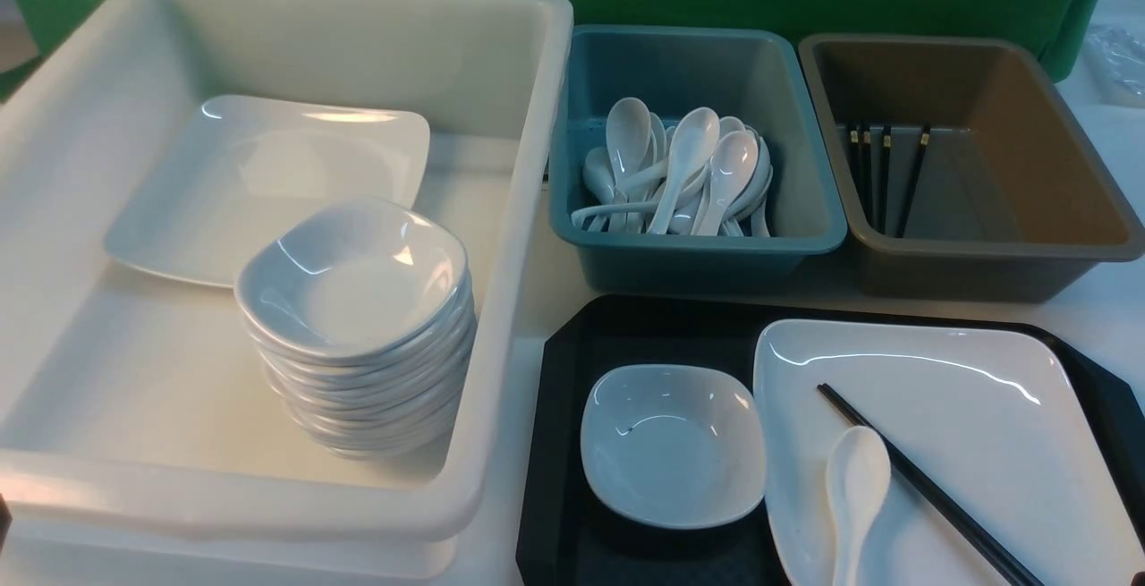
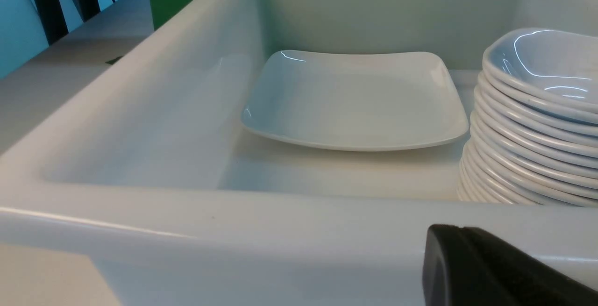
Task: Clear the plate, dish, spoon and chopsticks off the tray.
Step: Use the right arm to grab a pair of chopsticks from the plate
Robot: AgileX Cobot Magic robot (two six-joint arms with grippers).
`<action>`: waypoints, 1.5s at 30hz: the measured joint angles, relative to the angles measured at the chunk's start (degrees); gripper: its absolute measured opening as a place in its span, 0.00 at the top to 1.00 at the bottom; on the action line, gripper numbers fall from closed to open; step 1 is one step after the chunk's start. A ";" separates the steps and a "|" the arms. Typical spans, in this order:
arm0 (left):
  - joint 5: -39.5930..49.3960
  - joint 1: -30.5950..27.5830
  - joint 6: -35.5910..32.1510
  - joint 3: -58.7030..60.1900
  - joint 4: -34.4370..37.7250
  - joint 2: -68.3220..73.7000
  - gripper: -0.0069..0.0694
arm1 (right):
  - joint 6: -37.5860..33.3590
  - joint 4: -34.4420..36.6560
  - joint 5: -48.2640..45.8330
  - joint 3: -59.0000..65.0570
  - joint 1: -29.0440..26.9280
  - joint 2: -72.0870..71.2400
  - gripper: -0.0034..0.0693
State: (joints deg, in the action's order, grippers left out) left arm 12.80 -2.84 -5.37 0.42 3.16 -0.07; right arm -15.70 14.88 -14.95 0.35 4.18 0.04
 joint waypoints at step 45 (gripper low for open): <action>21.19 24.07 -16.71 -45.80 25.51 51.97 0.90 | 20.90 4.94 17.49 0.00 0.00 0.00 0.62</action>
State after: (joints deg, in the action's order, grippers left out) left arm 33.99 21.24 -22.08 -45.38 28.66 51.91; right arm 5.20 19.82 2.55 0.35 4.18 0.04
